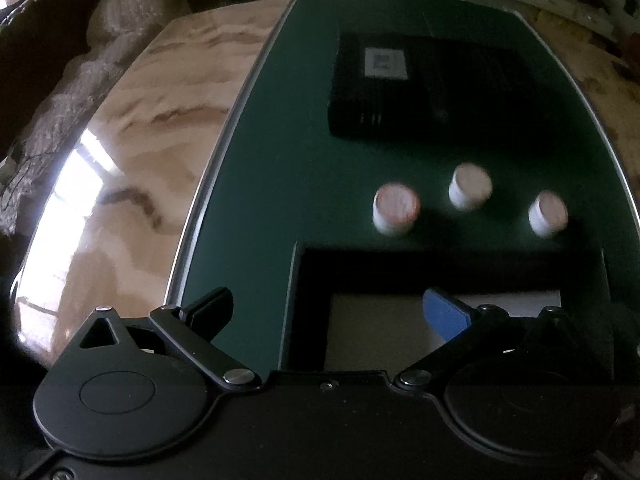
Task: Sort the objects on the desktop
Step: 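Move the left tool toward the pink-lidded container, then close the left tool on the pink-lidded container and lift it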
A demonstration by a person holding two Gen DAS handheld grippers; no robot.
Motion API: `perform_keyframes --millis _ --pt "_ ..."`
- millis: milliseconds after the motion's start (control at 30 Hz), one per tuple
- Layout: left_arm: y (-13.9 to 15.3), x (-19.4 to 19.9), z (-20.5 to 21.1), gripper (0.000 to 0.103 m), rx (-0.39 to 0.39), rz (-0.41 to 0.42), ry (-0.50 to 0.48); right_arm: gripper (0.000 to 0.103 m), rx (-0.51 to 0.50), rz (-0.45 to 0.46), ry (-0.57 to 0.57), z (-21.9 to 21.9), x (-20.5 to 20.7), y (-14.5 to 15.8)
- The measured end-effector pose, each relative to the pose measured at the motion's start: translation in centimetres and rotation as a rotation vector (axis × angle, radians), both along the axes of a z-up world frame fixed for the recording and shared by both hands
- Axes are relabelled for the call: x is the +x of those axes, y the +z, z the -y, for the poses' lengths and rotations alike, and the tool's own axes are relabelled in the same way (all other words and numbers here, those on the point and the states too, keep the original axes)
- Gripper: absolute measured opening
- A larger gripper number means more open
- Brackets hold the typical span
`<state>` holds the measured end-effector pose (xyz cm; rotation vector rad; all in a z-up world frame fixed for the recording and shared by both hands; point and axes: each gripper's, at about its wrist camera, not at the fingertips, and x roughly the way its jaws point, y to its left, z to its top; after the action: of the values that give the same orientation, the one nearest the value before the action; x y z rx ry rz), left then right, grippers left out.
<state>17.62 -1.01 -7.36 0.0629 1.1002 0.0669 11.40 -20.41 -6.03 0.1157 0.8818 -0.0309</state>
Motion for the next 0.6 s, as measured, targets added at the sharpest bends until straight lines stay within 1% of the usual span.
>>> perform_keyframes --millis 100,200,367,533,600 --pt "-0.7 2.1 0.5 0.103 0.000 0.005 0.000 0.103 0.045 -0.014 0.000 0.8 1.4 -0.5" --pt "-1.5 3.6 1.1 0.103 -0.005 0.007 0.000 0.103 0.115 -0.026 -0.006 1.7 2.4 -1.1" --pt "-2.7 5.4 2.0 0.102 -0.004 0.008 0.000 0.103 0.129 0.004 -0.021 2.2 3.1 -1.4" --pt "-3.8 6.3 2.5 0.095 0.007 0.015 0.001 0.103 0.193 0.027 -0.029 3.2 3.6 -1.7" --pt "-4.2 6.9 2.2 0.092 -0.010 0.002 0.007 0.103 0.213 0.034 -0.045 3.7 3.5 -1.8"
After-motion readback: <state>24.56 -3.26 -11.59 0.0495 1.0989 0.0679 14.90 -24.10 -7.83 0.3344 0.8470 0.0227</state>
